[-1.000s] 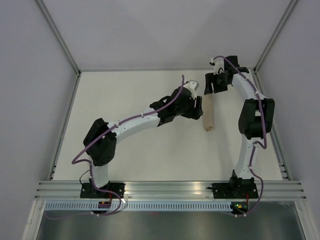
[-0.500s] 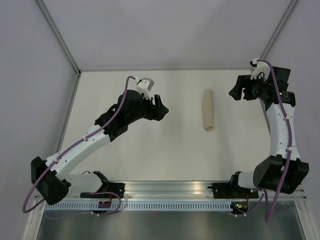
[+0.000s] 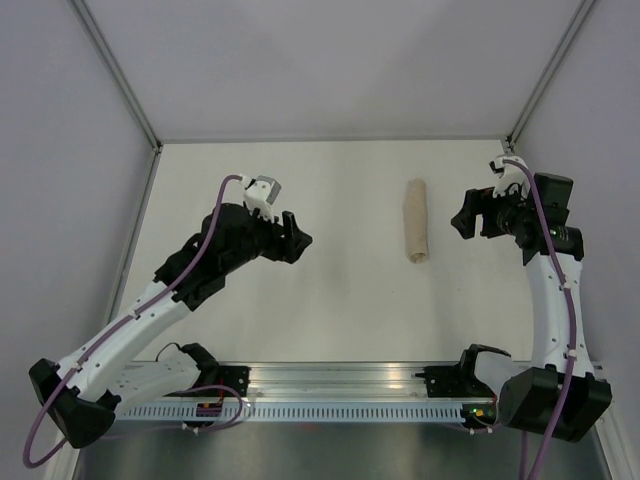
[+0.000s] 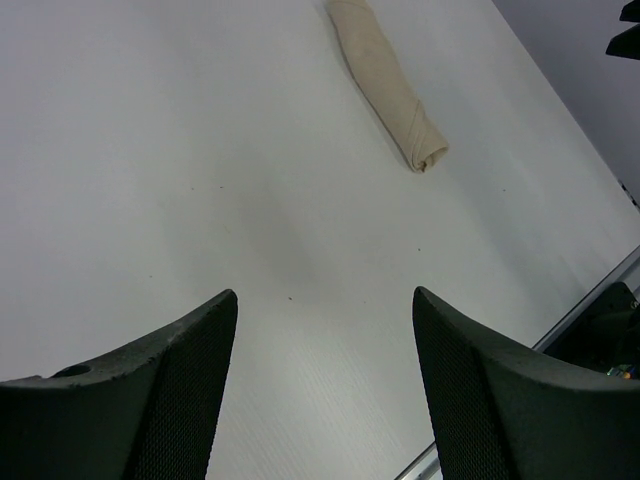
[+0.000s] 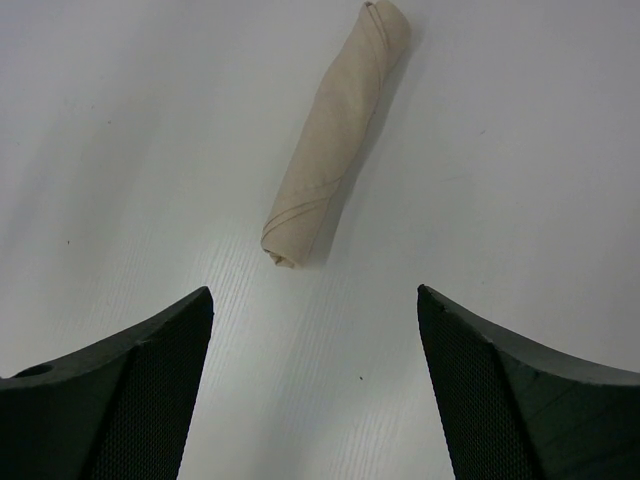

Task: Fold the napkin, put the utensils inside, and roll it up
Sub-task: Roll the napkin with the utensil

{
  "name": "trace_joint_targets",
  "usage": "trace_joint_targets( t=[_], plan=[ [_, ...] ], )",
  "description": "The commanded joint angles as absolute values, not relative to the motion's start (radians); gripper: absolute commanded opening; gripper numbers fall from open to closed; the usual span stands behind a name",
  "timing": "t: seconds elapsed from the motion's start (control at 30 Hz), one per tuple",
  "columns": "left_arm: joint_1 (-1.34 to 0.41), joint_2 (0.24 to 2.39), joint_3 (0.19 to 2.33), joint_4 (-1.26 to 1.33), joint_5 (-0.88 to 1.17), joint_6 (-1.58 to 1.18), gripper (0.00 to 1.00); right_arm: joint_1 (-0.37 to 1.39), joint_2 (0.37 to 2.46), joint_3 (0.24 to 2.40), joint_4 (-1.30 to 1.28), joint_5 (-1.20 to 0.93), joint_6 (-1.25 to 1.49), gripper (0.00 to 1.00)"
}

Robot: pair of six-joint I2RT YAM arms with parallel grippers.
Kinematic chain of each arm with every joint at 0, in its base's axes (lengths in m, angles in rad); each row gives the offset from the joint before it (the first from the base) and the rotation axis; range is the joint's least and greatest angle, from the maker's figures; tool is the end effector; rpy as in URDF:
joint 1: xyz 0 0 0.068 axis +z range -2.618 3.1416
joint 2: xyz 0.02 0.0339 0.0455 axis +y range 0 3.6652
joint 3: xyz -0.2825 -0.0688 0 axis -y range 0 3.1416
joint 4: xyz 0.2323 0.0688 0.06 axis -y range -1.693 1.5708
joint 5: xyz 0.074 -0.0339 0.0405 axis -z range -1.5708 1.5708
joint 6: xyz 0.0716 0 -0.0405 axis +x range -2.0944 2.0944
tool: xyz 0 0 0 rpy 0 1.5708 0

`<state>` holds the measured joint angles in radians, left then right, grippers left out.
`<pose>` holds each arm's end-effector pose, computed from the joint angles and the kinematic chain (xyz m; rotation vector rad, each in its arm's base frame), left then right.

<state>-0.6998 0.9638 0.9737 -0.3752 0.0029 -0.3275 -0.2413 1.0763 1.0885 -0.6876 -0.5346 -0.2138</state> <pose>0.1732 -0.1461 0.3558 0.3718 1.9633 -0.6782 0.2256 -0.0179 0.3402 -0.2519 2.1433 0.3391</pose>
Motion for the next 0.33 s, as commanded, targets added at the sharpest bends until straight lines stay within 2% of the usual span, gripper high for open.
trace_joint_targets(
  t=[0.0, 0.3],
  plan=[
    [-0.692, 0.948, 0.963, -0.391, 0.003, -0.284, 0.75, -0.242, 1.078, 1.091, -0.635, -0.551, -0.224, 0.88],
    [-0.692, 0.953, 0.954, -0.376, 0.028, -0.291, 0.75, -0.242, 1.058, 1.065, -0.624, -0.545, -0.233, 0.9]
  ],
)
